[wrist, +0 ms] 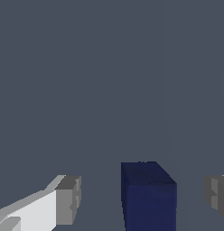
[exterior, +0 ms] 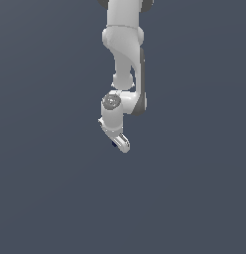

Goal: Pick up the object and move it to a goal position.

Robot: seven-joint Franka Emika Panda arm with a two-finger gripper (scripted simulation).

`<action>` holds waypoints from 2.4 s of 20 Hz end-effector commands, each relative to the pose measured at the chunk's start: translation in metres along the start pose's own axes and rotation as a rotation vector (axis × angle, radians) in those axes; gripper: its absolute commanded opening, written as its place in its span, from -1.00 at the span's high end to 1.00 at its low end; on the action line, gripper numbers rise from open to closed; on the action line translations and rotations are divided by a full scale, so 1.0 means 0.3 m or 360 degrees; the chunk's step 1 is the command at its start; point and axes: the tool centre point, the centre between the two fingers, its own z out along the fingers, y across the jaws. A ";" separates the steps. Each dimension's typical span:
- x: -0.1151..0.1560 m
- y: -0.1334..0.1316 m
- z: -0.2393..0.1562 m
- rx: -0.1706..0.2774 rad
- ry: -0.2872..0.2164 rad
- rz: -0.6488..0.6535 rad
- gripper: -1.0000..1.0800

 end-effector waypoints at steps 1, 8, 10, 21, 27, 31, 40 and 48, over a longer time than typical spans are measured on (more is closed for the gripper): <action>0.002 -0.002 0.008 0.0002 0.0001 0.0001 -0.92; 0.002 -0.002 0.008 0.0002 0.0001 0.0001 1.00; 0.002 -0.002 0.008 0.0002 0.0001 0.0001 1.00; 0.076 0.039 -0.073 0.0002 0.0001 0.0001 1.00; 0.199 0.106 -0.205 0.0002 0.0001 0.0002 1.00; 0.302 0.159 -0.314 0.0002 0.0001 0.0002 1.00; 0.503 0.253 -0.521 0.0001 0.0002 0.0001 1.00; 0.581 0.283 -0.596 0.0001 0.0002 0.0000 1.00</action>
